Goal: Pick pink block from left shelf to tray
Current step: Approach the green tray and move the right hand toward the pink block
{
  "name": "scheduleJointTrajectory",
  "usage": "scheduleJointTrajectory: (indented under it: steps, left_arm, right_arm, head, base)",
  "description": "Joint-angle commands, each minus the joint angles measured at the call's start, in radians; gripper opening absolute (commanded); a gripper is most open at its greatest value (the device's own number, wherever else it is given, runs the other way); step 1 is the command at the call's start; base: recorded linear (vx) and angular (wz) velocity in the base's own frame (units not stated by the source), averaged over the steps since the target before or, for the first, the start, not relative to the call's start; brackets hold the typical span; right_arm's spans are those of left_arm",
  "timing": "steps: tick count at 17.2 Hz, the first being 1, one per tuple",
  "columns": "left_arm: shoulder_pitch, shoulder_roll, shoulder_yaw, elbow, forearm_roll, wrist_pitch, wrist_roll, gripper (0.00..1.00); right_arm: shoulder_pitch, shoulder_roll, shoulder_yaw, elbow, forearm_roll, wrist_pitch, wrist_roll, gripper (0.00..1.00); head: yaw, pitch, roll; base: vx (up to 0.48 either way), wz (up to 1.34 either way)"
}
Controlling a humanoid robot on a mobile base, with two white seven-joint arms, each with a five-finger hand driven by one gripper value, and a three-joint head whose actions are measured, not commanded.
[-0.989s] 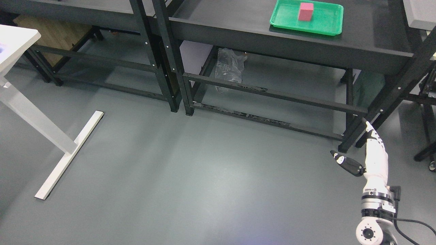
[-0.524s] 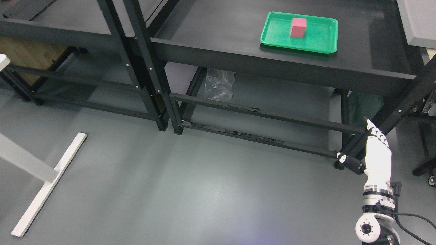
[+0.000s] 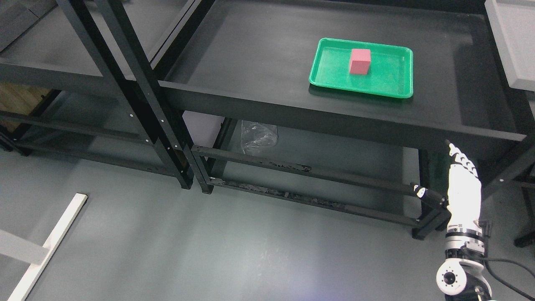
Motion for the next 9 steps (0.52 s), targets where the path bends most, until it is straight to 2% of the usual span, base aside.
scheduleJointTrajectory:
  steps: [1,9]
  left_arm:
    - [-0.023,0.017,0.0,-0.017,-0.002,0.0,-0.001,1.0]
    - [-0.023,0.017,0.0,-0.017,-0.002,0.0,-0.001,1.0]
  right_arm:
    - [-0.006,-0.003,0.005,0.001,0.003,0.001,-0.007,0.99]
    - [-0.006,-0.003,0.005,0.001,0.003,0.001,-0.007,0.99]
  head:
    - [0.0,0.0,0.0]
    - [0.0,0.0,0.0]
  base:
    - [0.31,0.11]
    - [0.302,0.11]
